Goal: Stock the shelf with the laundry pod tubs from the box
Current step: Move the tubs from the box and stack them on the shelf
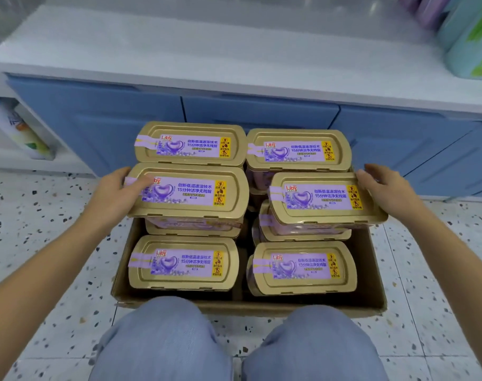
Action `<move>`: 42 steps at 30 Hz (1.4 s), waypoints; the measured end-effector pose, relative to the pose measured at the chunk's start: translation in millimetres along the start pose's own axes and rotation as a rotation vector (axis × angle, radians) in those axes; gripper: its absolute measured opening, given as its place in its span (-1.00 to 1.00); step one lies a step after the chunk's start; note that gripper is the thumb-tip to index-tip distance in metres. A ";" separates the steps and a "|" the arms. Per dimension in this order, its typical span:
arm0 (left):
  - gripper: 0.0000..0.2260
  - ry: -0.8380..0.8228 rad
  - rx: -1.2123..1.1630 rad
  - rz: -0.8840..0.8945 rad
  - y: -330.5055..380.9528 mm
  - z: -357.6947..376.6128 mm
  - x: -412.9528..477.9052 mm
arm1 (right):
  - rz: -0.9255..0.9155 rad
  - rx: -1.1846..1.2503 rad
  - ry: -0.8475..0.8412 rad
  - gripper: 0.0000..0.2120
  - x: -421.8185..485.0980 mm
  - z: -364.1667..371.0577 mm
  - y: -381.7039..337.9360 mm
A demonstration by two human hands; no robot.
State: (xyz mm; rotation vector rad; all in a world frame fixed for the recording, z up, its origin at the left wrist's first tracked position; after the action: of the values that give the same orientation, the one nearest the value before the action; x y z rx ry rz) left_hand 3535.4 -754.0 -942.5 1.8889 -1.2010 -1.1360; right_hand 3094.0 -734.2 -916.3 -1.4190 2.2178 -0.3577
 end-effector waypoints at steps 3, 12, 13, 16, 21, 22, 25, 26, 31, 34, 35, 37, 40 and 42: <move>-0.90 0.057 -0.079 0.012 0.3 10.1 -4.8 | 0.027 0.104 -0.048 -0.62 -4.8 5.7 1.7; -0.77 0.089 -0.252 -0.105 -7.2 9.8 -12.8 | 0.074 0.432 -0.083 -0.77 -17.7 11.7 20.0; -0.77 0.093 -0.249 -0.098 -6.0 10.1 -12.8 | 0.066 0.436 -0.068 -0.76 -18.4 12.5 19.4; -0.77 0.094 -0.242 -0.071 -1.7 11.1 -14.0 | 0.055 0.400 -0.027 -0.71 -18.7 12.6 12.2; -0.78 0.097 -0.250 -0.076 1.2 6.0 -22.8 | 0.046 0.343 0.017 -0.65 -21.7 3.2 6.7; -0.77 0.097 -0.264 -0.082 3.3 2.0 -25.7 | 0.048 0.332 0.019 -0.64 -22.7 -1.8 7.3; -0.78 0.112 -0.297 -0.068 20.6 -14.5 -33.2 | 0.040 0.317 0.039 -0.61 -24.7 -24.7 7.2; -0.78 0.123 -0.307 -0.053 29.6 -20.0 -34.8 | 0.025 0.318 0.045 -0.60 -24.9 -33.8 5.9; -0.79 0.127 -0.333 0.091 87.2 -34.9 -31.7 | -0.030 0.347 0.096 -0.63 -20.0 -85.0 -15.2; -0.77 0.071 -0.379 0.141 125.3 -36.5 -22.4 | -0.048 0.412 0.141 -0.65 -5.4 -113.3 -28.9; -0.77 0.057 -0.382 0.150 137.8 -37.0 -17.8 | -0.050 0.426 0.167 -0.69 -2.8 -122.1 -35.9; -0.78 0.040 -0.371 0.177 161.9 -37.4 -7.0 | -0.058 0.479 0.192 -0.72 4.3 -139.4 -50.8; -0.80 0.011 -0.324 0.222 197.0 -32.5 6.5 | -0.058 0.602 0.223 -0.76 18.6 -164.9 -68.0; -0.82 -0.009 -0.303 0.239 216.6 -26.8 14.0 | -0.063 0.616 0.229 -0.78 28.6 -178.7 -75.7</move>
State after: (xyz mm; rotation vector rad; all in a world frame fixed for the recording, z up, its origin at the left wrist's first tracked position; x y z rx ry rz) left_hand 3479.4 -850.7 -754.5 1.4744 -1.1511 -1.1239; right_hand 3049.2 -799.0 -736.6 -1.1435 1.9697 -1.1604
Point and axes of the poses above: each hand's wrist, its own x-axis towards the middle knuckle, its own z-axis out of the palm, y = z × x, the point moved 3 cm from there along x, towards the middle knuckle, and after that the axes turned 4 degrees about -x, right-handed, at the moved point
